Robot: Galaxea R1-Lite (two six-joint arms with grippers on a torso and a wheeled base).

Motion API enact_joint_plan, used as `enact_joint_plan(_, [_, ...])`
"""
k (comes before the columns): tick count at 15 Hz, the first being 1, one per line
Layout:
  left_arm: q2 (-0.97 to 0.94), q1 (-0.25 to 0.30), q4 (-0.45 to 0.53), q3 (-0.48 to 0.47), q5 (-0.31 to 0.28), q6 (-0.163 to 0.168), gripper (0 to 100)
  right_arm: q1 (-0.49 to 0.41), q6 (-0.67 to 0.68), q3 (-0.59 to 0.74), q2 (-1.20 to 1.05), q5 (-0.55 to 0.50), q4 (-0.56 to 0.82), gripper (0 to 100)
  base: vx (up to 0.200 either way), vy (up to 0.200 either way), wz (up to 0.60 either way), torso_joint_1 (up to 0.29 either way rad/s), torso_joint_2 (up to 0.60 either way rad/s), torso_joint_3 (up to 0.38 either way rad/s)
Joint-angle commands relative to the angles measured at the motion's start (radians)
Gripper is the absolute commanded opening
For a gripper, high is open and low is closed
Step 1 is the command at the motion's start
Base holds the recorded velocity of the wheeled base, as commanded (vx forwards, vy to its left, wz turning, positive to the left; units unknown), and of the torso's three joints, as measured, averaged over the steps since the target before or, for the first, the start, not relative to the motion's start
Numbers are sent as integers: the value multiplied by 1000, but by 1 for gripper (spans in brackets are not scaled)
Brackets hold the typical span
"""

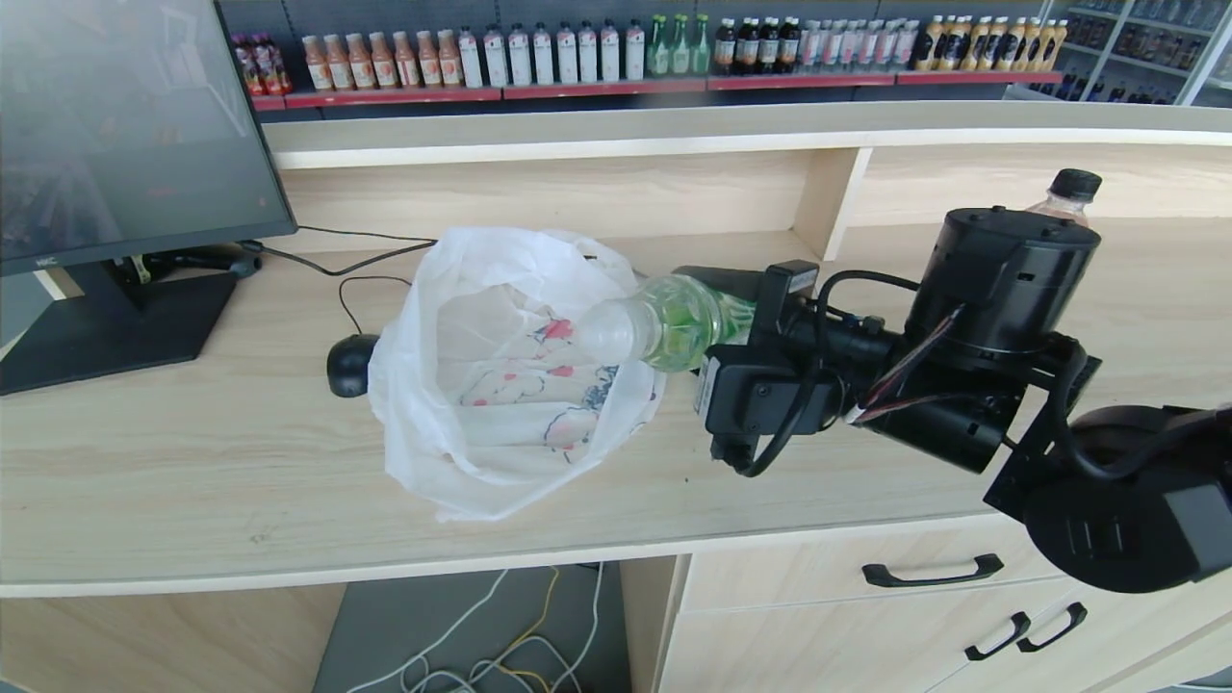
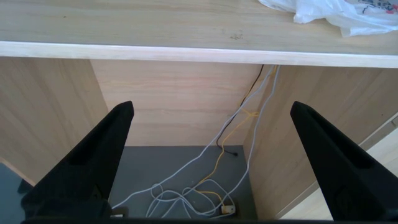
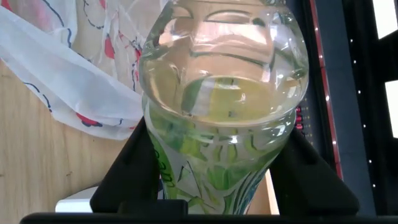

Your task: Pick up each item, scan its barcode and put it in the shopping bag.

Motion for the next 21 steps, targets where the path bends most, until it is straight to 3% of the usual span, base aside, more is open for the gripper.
enact_joint_plan(1, [0, -1, 0, 0, 0, 0, 100, 0, -1, 5, -3, 4, -1, 0, 0, 0, 0, 0, 0, 0])
enact_joint_plan(21, [0, -1, 0, 0, 0, 0, 100, 5, 5, 7, 18, 28, -4, 0, 0, 0, 0, 0, 0, 0])
